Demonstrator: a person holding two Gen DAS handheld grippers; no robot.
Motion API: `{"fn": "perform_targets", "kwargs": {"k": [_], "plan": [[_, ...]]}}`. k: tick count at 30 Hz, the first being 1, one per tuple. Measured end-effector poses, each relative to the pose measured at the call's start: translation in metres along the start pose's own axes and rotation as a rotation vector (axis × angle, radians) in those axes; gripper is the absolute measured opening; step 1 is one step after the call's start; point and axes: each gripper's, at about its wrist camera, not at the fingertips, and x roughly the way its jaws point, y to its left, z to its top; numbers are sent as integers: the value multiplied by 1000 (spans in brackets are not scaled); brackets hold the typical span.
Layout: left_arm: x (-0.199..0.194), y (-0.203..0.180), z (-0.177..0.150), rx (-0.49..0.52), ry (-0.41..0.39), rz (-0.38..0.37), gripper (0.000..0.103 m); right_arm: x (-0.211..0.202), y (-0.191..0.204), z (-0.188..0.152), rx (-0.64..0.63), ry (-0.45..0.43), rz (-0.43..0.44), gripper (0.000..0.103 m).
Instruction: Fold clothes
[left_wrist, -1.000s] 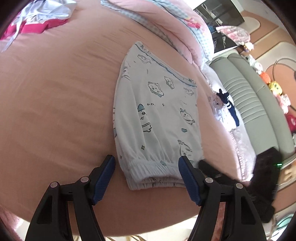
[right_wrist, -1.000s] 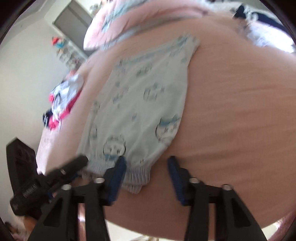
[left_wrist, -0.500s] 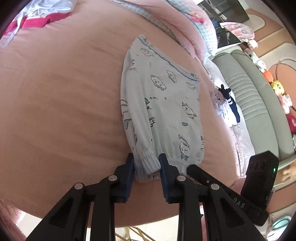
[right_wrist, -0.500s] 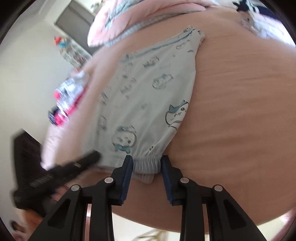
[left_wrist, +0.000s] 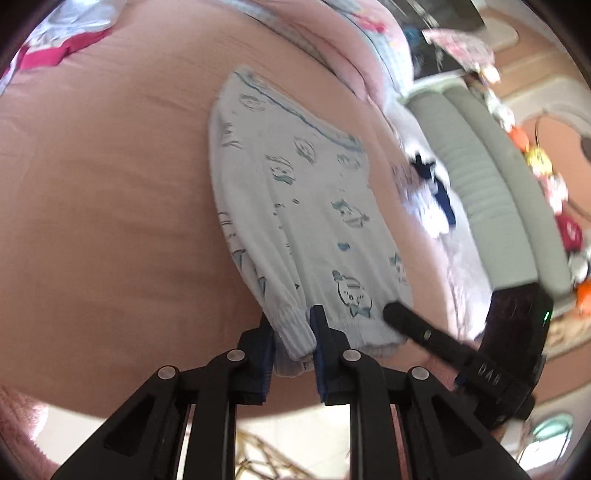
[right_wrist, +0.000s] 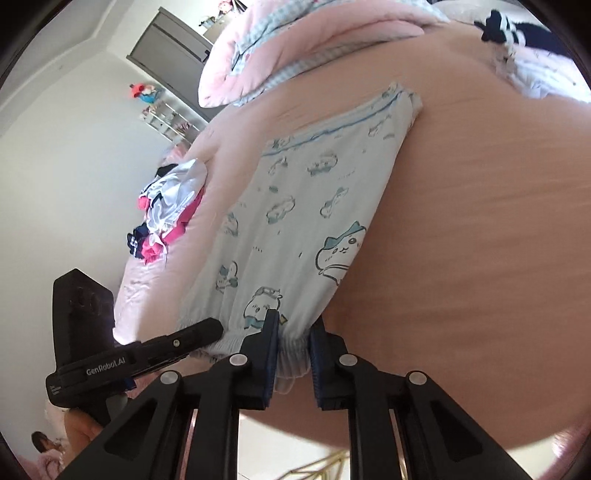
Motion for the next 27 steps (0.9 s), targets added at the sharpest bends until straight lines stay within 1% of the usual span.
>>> {"fn": "perform_targets", "kwargs": {"k": [1,2,3,4,5,6,7,8,9,10,11,13,14,16,18,19,20,21,23,24,25,26,27], "plan": [[5,0,-6,11,24,20,16,3,-1,-5,-2,25,-27,14],[11,3,-10,6,59,31,16,9,-4,-12,0,68,-73,14],[18,7,-15,2,94,42,20,15,-7,-19,1,111,-120,14],[23,10,-18,-9,121,45,21,16,-11,-22,12,134,-145,14],[19,15,-17,-49,115,18,22,12,-14,-22,34,130,-143,14],[11,18,-13,-88,108,12,28,7,-18,-21,56,126,-140,15],[1,17,-8,-83,74,56,31,-1,-18,-19,62,108,-147,18],[-10,12,-3,-39,21,116,33,-13,-15,-12,49,70,-164,18],[-19,5,4,27,-35,171,35,-24,-12,-5,25,38,-175,19],[-22,-2,12,88,-73,207,35,-32,-7,3,-11,16,-176,19],[-18,-8,20,142,-92,227,36,-35,-3,13,-51,2,-182,19],[-9,-21,34,251,-128,263,36,-24,4,33,-137,7,-213,21],[3,-26,38,312,-127,274,36,-10,10,40,-178,23,-242,21],[31,-34,38,413,-78,326,36,22,18,48,-267,73,-296,21],[49,-28,35,447,-15,420,37,43,15,41,-338,128,-347,21],[55,-25,33,460,6,458,38,47,11,36,-357,139,-372,21],[49,-22,30,456,-13,462,38,43,6,33,-359,135,-400,21],[45,-18,28,444,-8,480,40,40,1,29,-360,130,-427,21],[34,-8,25,410,-5,514,41,32,-9,23,-348,118,-484,26],[29,-4,25,388,-4,551,41,26,-14,23,-317,107,-518,30],[24,0,26,368,-6,582,40,20,-20,24,-296,96,-542,30],[19,1,26,354,-20,579,40,16,-24,25,-285,86,-543,30],[13,0,27,343,-46,542,40,12,-25,26,-276,73,-527,30]]}}
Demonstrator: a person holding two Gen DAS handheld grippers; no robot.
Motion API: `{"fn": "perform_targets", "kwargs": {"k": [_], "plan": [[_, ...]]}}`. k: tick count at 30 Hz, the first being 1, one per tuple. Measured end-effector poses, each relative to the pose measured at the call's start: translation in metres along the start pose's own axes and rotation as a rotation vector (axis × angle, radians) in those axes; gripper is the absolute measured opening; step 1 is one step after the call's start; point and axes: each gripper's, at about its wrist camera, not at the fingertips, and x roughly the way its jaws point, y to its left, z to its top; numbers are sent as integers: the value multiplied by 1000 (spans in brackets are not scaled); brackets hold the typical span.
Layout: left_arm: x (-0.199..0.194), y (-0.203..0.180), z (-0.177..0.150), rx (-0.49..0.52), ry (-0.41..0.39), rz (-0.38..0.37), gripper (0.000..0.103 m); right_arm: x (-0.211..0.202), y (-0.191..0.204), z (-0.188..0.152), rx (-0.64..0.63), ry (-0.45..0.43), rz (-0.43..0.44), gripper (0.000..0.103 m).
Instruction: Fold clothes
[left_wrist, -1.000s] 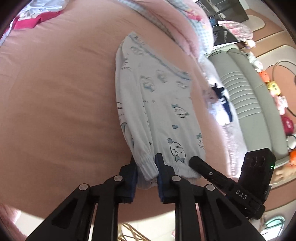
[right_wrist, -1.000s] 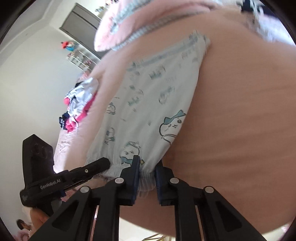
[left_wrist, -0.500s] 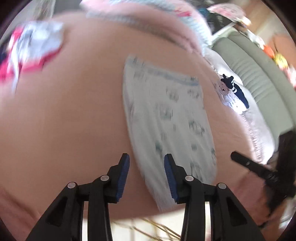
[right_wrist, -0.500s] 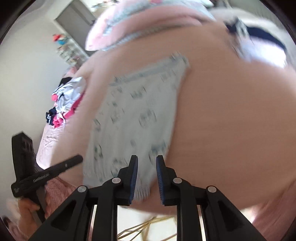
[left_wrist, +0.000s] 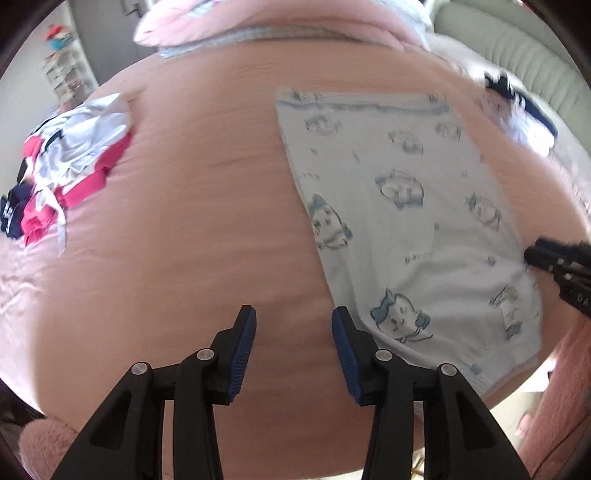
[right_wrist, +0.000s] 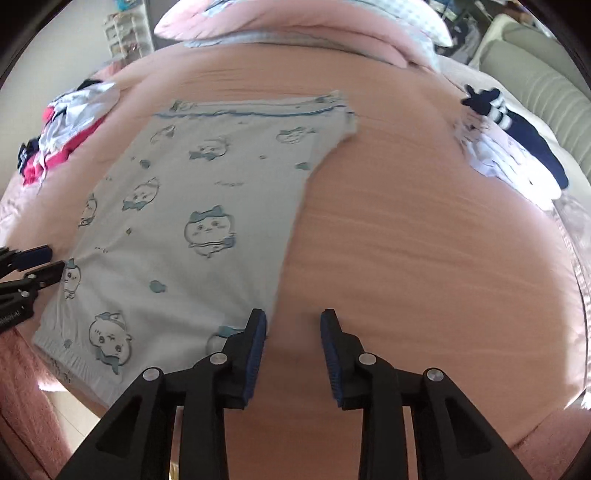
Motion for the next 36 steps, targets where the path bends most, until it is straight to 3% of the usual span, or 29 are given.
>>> {"fn": "perform_targets", "kwargs": {"k": [3,5,6,8,9,10,13,14,18,21,22,25,30,31,33,36], "plan": [[-6,-14,5,4,-47,-126,40,-8,9,2,-17,-40,102,30],[-1,-30,5,44,-29,-141,40,-11,23,1,-63,-50,172,30],[4,-36,1,65,-7,-114,40,-10,31,-1,-98,-41,187,30],[14,-39,-8,86,51,-35,41,-2,45,-12,-190,5,142,30],[14,-35,-12,67,59,-24,42,2,46,-17,-220,13,76,32],[11,-29,-14,38,62,-9,42,3,44,-19,-227,20,35,40],[2,-15,-18,-29,43,56,41,-5,27,-15,-151,19,2,43],[-1,-12,-18,-50,14,4,41,-9,24,-12,-129,6,11,43],[-1,-23,-15,-51,-51,-121,41,-17,40,8,-99,-11,242,45],[0,-35,-19,11,-41,-165,41,-1,71,13,-172,49,311,45],[4,-39,-23,43,-6,-139,41,4,81,14,-196,68,334,45],[11,-34,-31,59,35,-77,42,18,90,-1,-272,86,240,42],[-1,5,-25,-133,-47,-155,42,-10,63,-10,-225,43,76,45],[-2,8,-21,-154,-68,-181,42,-16,58,-12,-219,35,70,45],[-4,1,-13,-145,-102,-241,42,-24,55,-18,-219,13,146,45],[11,-21,-7,-41,-43,-223,42,-15,70,-20,-222,-3,212,45]]}}
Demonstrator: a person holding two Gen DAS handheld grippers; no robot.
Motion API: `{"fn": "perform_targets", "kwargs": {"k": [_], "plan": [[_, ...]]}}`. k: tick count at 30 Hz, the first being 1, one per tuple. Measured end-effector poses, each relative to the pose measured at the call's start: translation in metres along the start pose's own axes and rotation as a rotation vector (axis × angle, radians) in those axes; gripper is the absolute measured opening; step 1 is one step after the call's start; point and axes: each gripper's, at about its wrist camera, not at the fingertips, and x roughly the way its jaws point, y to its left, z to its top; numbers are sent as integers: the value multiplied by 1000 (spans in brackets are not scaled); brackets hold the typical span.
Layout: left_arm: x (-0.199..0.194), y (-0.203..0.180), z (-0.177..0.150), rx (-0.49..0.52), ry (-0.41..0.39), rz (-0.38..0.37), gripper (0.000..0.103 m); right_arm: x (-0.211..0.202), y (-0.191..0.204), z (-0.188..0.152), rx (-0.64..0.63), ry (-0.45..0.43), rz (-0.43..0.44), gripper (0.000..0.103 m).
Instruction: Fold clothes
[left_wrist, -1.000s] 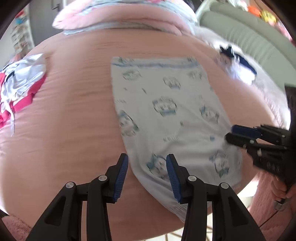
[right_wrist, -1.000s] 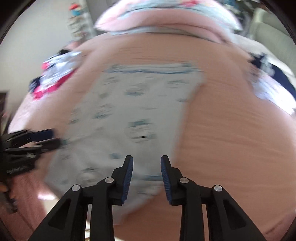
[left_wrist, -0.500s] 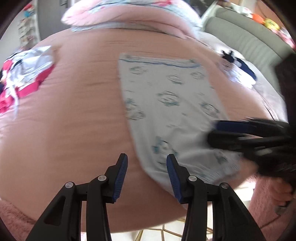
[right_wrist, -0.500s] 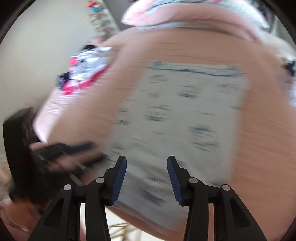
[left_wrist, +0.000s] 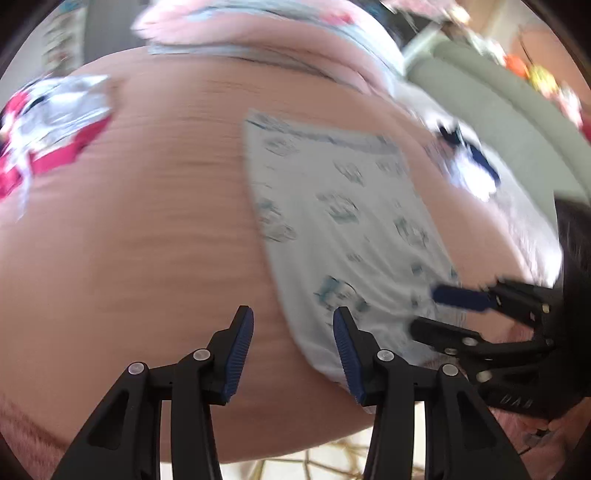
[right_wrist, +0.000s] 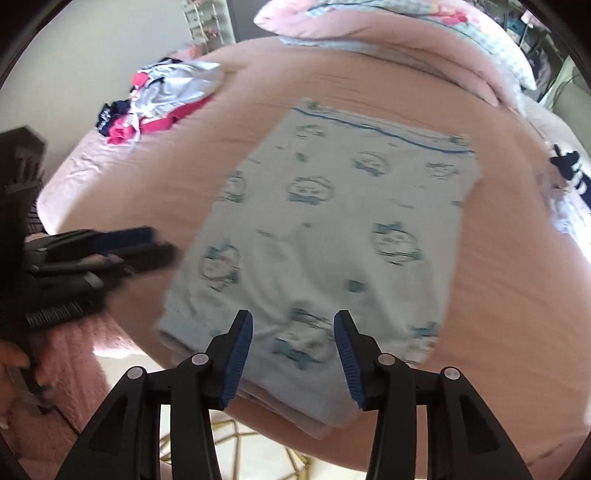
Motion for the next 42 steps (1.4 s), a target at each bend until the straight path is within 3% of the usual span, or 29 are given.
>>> {"fn": "perform_targets", "kwargs": {"k": [3,5,6,7,10,11,14,17,19,22,25,26,29,30,31,35,39,42], "plan": [[13,-11,-8,73,60,109,45,19,19,-1,-41,73,-57,45],[5,-14,-7,76,32,202,57,16,20,-1,-26,85,-91,46],[3,-14,-6,63,16,226,58,11,16,1,-1,88,-103,46],[1,-11,-4,40,-3,206,58,5,12,2,25,83,-110,46],[-1,-9,2,-29,-54,26,58,-10,-1,13,67,8,-75,49],[1,-13,4,-24,-61,0,58,-11,-5,17,76,-14,-67,49],[19,-30,5,51,4,49,58,5,-15,23,70,27,-119,49],[19,-17,-1,26,49,104,60,12,-32,8,94,101,-182,49],[9,-3,0,-41,36,155,59,1,-53,-7,164,88,-145,49],[2,1,18,-86,-26,41,59,-10,-78,-10,237,49,-100,49],[14,-33,45,46,-61,-51,59,-6,-79,8,192,17,-99,49],[26,-43,52,100,-42,-48,59,0,-76,13,165,15,-98,49],[62,-46,56,141,94,99,60,15,-78,22,116,41,-141,49],[64,-37,52,121,106,105,61,20,-82,22,112,63,-172,49],[56,-29,48,88,82,75,61,21,-90,21,123,75,-190,50],[43,-10,50,16,28,126,61,6,-123,15,202,58,-207,50],[51,-11,79,-41,-56,11,61,5,-124,42,225,-24,-112,51],[68,-27,104,9,-88,-19,61,22,-113,68,175,-45,-73,52]]}}
